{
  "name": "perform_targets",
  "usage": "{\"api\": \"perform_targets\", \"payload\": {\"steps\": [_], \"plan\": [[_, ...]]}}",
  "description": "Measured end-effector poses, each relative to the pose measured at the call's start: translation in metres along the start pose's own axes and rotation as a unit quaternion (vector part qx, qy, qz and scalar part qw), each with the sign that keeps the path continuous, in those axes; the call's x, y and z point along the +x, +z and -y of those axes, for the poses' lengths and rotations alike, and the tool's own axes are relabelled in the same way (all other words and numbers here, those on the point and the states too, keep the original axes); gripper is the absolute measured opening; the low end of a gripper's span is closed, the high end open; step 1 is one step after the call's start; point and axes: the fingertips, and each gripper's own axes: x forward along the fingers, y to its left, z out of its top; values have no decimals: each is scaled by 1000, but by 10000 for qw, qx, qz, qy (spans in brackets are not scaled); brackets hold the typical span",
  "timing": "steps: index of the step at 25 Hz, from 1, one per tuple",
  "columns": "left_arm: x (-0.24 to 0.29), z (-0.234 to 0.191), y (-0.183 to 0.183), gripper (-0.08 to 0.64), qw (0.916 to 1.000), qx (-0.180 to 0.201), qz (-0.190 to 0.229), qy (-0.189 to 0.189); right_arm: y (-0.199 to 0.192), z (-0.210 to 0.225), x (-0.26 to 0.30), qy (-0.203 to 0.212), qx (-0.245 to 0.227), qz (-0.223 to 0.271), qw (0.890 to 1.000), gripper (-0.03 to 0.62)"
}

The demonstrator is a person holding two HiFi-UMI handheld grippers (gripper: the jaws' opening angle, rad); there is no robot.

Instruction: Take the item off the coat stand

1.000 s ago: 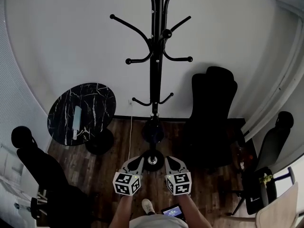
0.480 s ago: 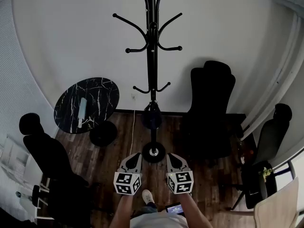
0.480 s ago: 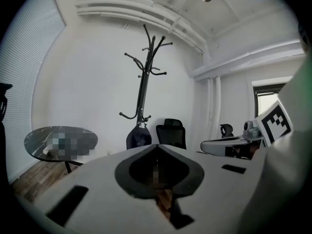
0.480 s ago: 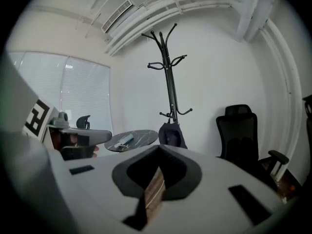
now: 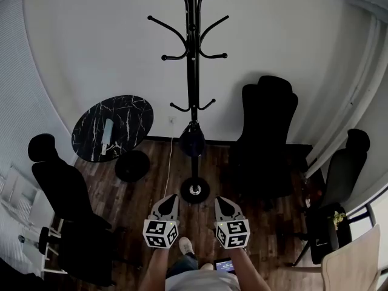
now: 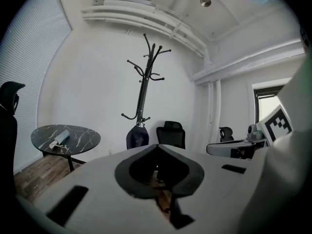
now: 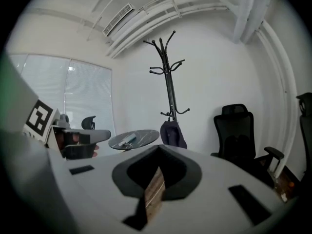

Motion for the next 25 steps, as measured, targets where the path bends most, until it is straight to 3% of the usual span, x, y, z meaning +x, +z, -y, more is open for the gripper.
{"api": "perform_targets", "payload": {"steps": [25], "plan": [[-4,2,-1,20,10000,78,-46,-3,5,9,0,-25,42,52,10000,11]]}}
